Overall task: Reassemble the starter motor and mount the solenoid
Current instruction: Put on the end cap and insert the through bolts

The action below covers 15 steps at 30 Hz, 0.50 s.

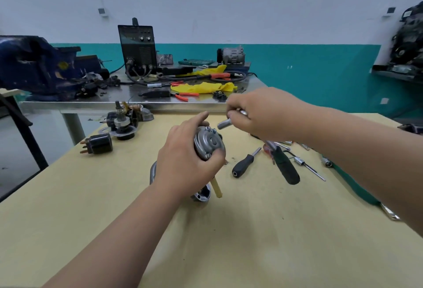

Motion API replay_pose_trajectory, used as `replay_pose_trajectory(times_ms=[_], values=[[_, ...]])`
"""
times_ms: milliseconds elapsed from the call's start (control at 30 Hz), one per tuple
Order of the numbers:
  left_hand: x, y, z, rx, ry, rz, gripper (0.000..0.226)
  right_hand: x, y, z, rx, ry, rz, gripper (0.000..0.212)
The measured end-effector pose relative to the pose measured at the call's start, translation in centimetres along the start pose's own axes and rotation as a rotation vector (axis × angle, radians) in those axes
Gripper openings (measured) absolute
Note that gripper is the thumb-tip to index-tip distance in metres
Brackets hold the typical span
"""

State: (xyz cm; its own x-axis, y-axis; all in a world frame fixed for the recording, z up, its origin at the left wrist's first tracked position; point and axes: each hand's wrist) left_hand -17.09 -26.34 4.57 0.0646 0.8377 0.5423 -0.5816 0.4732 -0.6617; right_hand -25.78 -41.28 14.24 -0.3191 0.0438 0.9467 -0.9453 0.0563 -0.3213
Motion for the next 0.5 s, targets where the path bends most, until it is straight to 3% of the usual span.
replay_pose_trajectory(times_ms=[200,367,500], values=[[0.8,0.3,0.3,0.019,0.076,-0.018,0.057,-0.6,-0.4,-0.3,0.120,0.063,-0.002,0.017],[1.6,-0.6,0.5,0.054,0.115,-0.129,0.056,0.2,-1.2,-0.5,0.261,0.338,0.015,0.023],[2.1,-1.4,0.7,0.087,0.092,-0.268,0.049,0.0,-1.3,-0.6,0.306,0.370,-0.011,0.026]])
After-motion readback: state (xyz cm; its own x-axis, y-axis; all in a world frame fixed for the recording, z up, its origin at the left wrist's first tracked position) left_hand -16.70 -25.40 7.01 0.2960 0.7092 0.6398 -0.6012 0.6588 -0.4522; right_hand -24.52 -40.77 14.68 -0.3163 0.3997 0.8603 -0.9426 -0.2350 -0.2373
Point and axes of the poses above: each hand's wrist, its own y-axis away from the middle knuckle, its own x-axis out of the back of the hand, z = x × y, and after that the axes turned 4 degrees about -y, right-handed
